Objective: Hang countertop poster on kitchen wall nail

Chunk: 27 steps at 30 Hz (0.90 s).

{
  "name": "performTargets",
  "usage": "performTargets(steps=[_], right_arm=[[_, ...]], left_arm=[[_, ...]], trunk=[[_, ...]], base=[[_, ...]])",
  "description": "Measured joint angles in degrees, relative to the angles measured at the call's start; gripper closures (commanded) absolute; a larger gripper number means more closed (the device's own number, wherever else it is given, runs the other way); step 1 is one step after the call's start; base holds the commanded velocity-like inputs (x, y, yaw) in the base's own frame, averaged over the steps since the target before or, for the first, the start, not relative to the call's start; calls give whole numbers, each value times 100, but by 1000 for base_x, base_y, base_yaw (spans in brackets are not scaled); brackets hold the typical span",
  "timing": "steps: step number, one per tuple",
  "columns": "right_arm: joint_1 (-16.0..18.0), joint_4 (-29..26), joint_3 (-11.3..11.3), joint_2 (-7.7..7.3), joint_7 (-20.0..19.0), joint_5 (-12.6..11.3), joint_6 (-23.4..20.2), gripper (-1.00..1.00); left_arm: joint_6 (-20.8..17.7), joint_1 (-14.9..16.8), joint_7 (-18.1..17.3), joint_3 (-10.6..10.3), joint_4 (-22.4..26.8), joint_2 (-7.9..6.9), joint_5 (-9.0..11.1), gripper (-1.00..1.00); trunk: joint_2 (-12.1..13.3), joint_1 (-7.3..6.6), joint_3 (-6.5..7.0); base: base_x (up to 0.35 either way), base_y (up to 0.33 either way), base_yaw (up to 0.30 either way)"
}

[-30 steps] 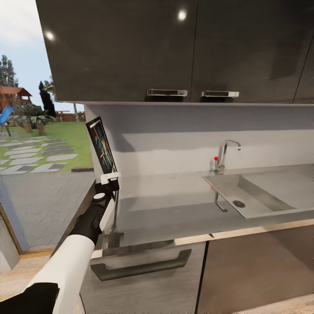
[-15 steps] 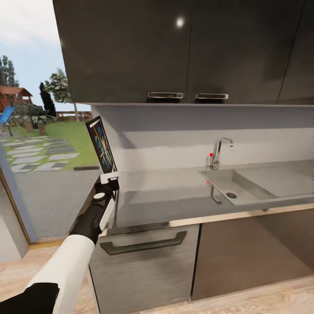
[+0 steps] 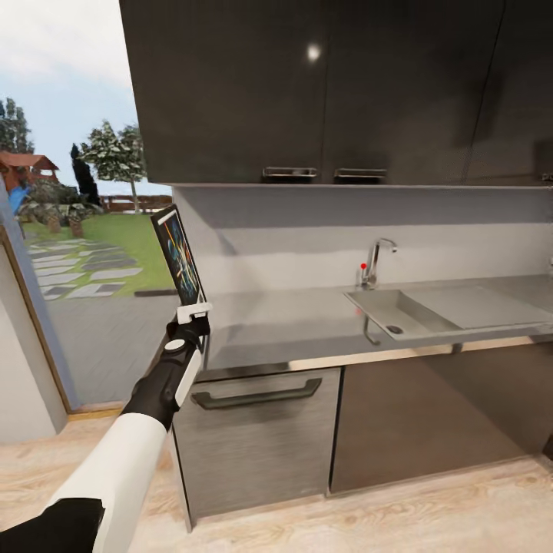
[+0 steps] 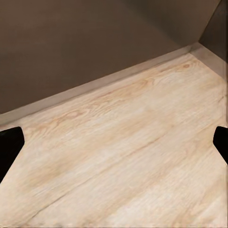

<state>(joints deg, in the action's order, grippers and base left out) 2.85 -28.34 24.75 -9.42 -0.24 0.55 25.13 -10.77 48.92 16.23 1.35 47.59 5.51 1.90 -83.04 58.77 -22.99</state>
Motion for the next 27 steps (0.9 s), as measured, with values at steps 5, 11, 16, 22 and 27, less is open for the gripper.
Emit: performTargets(steps=[5,11,16,22,27], right_arm=[[0,0,0,0,0,0,0,-100],[0,0,2,0,0,0,0,-100],[0,-1,7,1,0,0,0,-100],[0,-2,5,1,0,0,0,-100],[0,-1,2,1,0,0,0,-100]], left_arm=[[-3,0,0,-1,1,0,6,100],[-9,0,-5,-3,6,17,19,100],[-7,0,-10,-14,11,23,24,100],[-1,-114,-75,-34,515,46,29,100],[-43,-392,-669,-173,1024,138,40,100]], trunk=[[0,0,0],[0,0,0],[0,0,0],[-1,-3,0],[-1,-4,0]], base=[[-338,0,0],[-338,0,0],[-304,0,0],[-76,0,0],[-9,0,0]])
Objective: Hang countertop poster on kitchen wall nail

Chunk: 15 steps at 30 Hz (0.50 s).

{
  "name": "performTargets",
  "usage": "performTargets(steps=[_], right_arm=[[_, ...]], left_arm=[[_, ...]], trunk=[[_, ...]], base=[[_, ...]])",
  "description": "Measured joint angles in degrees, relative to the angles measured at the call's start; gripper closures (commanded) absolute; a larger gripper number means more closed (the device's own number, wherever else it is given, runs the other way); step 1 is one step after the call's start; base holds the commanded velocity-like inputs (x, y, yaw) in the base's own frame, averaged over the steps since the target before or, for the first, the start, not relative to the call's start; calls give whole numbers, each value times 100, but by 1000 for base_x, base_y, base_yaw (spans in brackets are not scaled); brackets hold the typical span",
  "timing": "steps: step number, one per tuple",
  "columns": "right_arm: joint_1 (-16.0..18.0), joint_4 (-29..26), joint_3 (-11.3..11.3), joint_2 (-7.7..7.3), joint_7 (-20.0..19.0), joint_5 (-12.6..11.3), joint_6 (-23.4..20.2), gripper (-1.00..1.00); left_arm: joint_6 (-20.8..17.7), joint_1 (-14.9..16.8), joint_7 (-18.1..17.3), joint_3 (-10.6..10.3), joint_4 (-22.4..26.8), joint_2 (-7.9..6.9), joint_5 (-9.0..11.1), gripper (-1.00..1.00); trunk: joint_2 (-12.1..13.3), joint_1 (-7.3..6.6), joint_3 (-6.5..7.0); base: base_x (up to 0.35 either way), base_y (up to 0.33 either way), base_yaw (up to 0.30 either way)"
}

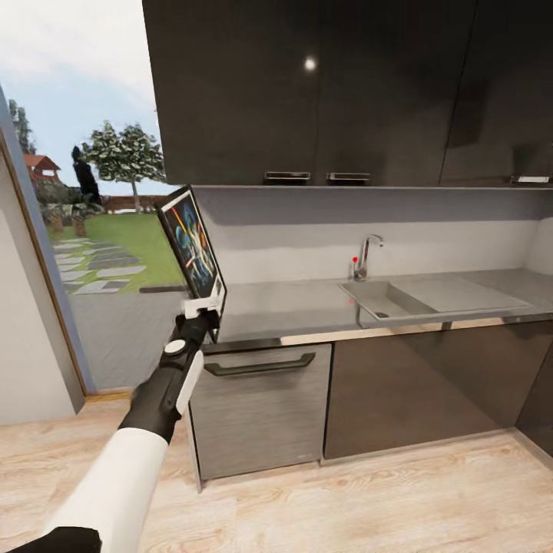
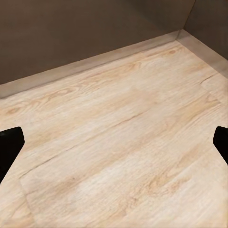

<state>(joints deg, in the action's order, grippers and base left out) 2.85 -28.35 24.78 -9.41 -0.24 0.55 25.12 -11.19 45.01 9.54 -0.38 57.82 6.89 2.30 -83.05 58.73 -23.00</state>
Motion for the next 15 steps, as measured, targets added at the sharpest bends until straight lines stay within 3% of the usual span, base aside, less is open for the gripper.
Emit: performTargets(steps=[2,8,14,15], right_arm=[[0,0,-1,0,0,0,0,-100],[0,4,-2,0,0,6,0,-100],[0,5,-2,0,0,5,0,-100],[0,5,-2,0,0,3,0,-100]], left_arm=[[-4,-61,-192,-24,52,12,-4,100],[10,-438,-1326,-128,200,28,-5,100],[37,-617,-1756,-143,259,29,-7,100],[40,-652,-2010,-145,267,30,-5,100]], trunk=[[0,0,0],[0,0,0],[0,0,0],[0,0,0]], base=[[-3,0,0],[0,0,0],[0,0,0],[0,0,0]])
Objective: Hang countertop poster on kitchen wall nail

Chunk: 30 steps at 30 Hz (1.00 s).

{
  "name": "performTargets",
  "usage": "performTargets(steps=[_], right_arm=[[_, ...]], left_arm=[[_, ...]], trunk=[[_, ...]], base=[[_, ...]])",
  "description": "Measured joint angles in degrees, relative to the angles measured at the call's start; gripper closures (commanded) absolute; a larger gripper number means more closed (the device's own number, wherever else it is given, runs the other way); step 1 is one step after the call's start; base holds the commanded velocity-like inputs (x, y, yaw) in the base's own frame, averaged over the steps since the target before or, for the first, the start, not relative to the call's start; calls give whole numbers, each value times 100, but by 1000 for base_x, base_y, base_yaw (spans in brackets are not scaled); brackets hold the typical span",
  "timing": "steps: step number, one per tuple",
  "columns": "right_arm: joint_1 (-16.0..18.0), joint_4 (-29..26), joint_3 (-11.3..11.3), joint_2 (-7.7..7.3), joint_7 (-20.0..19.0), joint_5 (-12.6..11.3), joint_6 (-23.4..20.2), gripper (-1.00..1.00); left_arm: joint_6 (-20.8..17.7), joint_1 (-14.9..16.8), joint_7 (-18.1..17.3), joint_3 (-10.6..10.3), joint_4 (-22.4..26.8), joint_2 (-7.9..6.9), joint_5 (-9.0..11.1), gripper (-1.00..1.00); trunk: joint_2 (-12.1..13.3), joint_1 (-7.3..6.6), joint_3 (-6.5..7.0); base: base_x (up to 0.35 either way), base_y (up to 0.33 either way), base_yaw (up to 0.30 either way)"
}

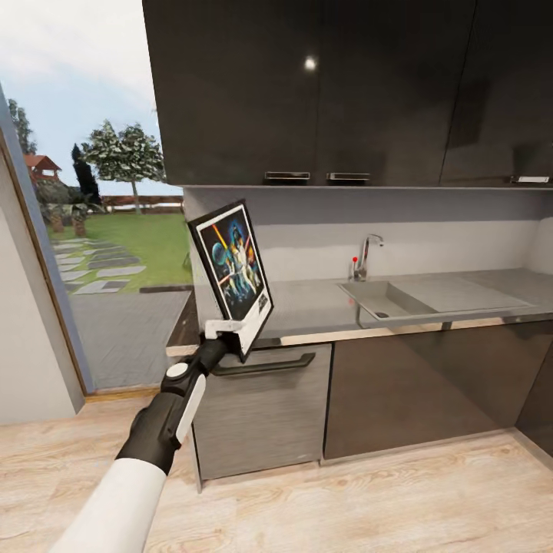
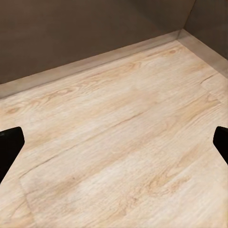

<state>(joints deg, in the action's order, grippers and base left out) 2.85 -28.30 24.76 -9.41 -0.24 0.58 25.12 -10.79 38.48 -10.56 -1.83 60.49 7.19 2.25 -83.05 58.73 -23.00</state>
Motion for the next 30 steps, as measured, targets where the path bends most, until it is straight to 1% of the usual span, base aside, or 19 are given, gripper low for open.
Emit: performTargets(steps=[4,5,7,8,9,11,12,15,16,20,21,22,23,25,26,29,30], right_arm=[[0,0,0,0,0,-2,0,-100],[0,-1,2,0,0,-1,0,-100],[0,-2,4,0,0,-2,0,-100],[0,-2,6,0,0,-1,0,-100],[0,-2,6,0,0,-1,0,-100],[0,-2,8,0,0,-2,0,-100],[0,-1,10,0,0,-3,0,-100],[0,-2,14,0,0,-3,0,-100],[0,-3,15,0,0,-3,0,-100],[0,-4,16,0,0,-3,0,-100],[0,-4,17,0,0,-3,0,-100],[0,-4,17,-2,-2,-3,0,-100],[0,-5,17,-20,-5,-3,0,-100],[0,-5,17,-56,-12,-5,0,-100],[0,-2,17,-101,-18,-8,0,-100],[0,1,18,-220,-97,-11,-2,-100],[-1,2,10,-317,-440,-19,-8,-100]], left_arm=[[4,-75,-828,4,6,-5,-3,100],[7,-131,-1465,4,7,-8,0,100],[11,-166,-1869,9,8,-12,-6,100],[10,-200,-2262,11,9,-15,-4,100],[13,-222,-2542,13,6,-18,-5,100],[19,-306,-3476,12,-2,-21,-8,100],[28,-345,-3843,14,-21,-23,-9,100],[34,-380,-4276,17,-83,-21,-13,100],[38,-399,-4534,15,-172,-21,-17,100],[48,-459,-5149,16,-481,-23,-17,100],[53,-475,-5414,18,-633,-24,-19,100],[55,-481,-5542,21,-704,-24,-16,100],[70,-489,-5768,22,-826,-25,-17,100],[122,-494,-5981,25,-944,-31,-18,100],[203,-498,-6156,27,-1056,-36,-23,100],[367,-501,-6369,28,-1280,-43,-42,100],[453,-503,-6470,27,-1414,-96,-58,100]], trunk=[[0,0,0],[0,0,0],[0,0,0],[0,0,0],[0,0,0],[0,0,0],[0,0,0],[0,0,0],[0,0,0],[0,0,0],[0,0,0],[0,0,0],[0,0,0],[0,0,0],[0,0,0],[0,0,0],[0,0,0]], base=[[0,0,0],[0,0,0],[0,0,0],[0,0,0],[0,0,0],[0,0,0],[0,0,0],[0,0,0],[0,0,0],[0,0,0],[0,0,0],[0,0,0],[0,0,0],[0,0,0],[0,0,0],[0,0,0],[0,0,0]])
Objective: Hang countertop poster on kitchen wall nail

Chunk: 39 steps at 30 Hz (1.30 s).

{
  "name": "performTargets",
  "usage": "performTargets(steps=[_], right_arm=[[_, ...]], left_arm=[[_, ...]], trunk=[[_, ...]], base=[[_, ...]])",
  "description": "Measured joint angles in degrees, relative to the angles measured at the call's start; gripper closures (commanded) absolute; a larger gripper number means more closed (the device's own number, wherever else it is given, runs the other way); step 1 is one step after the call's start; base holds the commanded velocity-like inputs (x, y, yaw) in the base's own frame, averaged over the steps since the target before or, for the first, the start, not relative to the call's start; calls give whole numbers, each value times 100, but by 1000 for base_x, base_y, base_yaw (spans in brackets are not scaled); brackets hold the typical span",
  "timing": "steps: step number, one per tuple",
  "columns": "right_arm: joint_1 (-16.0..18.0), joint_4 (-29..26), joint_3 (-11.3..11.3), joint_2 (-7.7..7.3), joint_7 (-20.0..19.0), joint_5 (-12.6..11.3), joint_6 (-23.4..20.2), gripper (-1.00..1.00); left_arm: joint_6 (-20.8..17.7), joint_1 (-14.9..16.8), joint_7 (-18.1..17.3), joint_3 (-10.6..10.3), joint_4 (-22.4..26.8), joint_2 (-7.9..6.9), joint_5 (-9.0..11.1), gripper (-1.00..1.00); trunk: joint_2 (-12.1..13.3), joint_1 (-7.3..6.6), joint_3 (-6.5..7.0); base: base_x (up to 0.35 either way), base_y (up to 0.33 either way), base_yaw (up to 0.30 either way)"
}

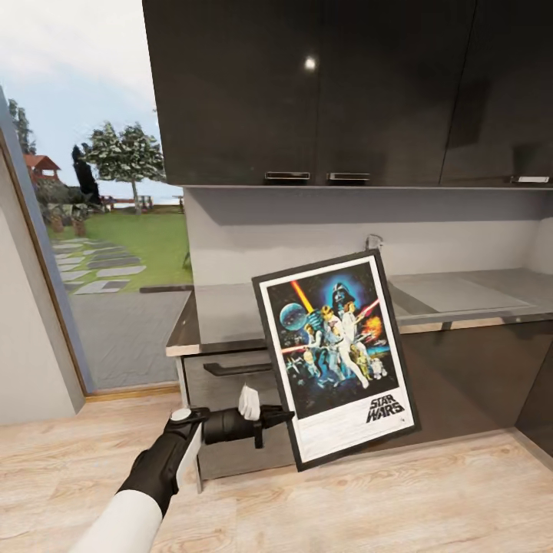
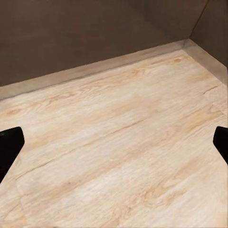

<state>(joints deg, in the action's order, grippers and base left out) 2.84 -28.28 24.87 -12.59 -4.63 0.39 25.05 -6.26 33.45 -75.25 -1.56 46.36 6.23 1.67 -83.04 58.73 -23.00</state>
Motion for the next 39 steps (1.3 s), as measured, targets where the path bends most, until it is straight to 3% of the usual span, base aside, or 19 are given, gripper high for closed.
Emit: performTargets(steps=[3,7,8,11,13,14,17,20,22,24,25,27,28,30,31,32,34,39], right_arm=[[-5,-18,11,-50,-374,-8,4,-100],[-7,-154,65,-263,-1181,-31,1,-100],[-7,-344,101,-395,-1843,-29,-11,-100],[-9,-709,173,-502,-2498,-33,-23,-100],[-9,-951,334,-531,-2667,-42,-30,-100],[-8,-1192,593,-546,-2789,-57,-51,-100],[-9,-1600,1004,-559,-2983,-61,-169,-100],[55,-2137,1323,-573,-3363,-39,-780,-100],[146,-2343,1378,-598,-3591,-32,-1127,-100],[361,-2627,1419,-702,-4124,-24,-1713,-100],[529,-2743,1433,-792,-4603,-20,-2102,-100],[725,-2811,1440,-907,-5109,-5,-2441,-100],[899,-2834,1441,-1028,-5564,0,-2675,-100],[1051,-2829,1436,-1141,-6002,8,-2847,-100],[1195,-2799,1331,-1238,-6583,17,-2988,-100],[1257,-2781,1128,-1280,-6917,36,-3044,-100],[1308,-2762,751,-1317,-7242,72,-3084,-100],[1351,-2757,331,-1363,-7620,104,-3115,-100]], left_arm=[[25,0,-31,1,-38,-79,4,100],[41,0,-52,2,-63,-148,5,100],[45,0,-57,2,-69,-164,5,100],[47,0,-60,2,-73,-175,3,100],[47,0,-58,2,-74,-178,3,100],[48,0,-60,2,-74,-180,3,100],[44,0,-57,2,-75,-181,2,100],[41,0,-55,2,-75,-182,2,100],[41,0,-54,2,-75,-182,2,100],[41,0,-57,2,-76,-182,4,100],[41,0,-61,1,-76,-182,6,100],[40,0,-65,2,-76,-182,8,100],[39,0,-67,2,-76,-182,9,100],[36,0,-69,2,-75,-182,9,100],[34,0,-70,2,-72,-182,10,100],[28,0,-74,-1,-70,-182,10,100],[22,0,-168,-4,-51,-182,15,100],[3,0,-675,0,-42,-182,1,100]], trunk=[[0,0,0],[0,0,0],[0,0,1],[0,0,0],[0,0,0],[0,0,1],[0,0,0],[0,0,1],[0,0,1],[0,0,1],[0,0,1],[0,0,1],[0,0,1],[0,0,1],[0,0,1],[0,0,1],[0,0,1],[0,0,0]], base=[[0,0,0],[0,0,0],[0,0,0],[0,0,0],[0,0,0],[0,0,0],[0,0,0],[0,0,0],[0,0,0],[0,0,0],[0,0,0],[0,0,0],[0,0,0],[0,0,0],[0,0,0],[0,0,0],[0,0,0],[0,0,0]])
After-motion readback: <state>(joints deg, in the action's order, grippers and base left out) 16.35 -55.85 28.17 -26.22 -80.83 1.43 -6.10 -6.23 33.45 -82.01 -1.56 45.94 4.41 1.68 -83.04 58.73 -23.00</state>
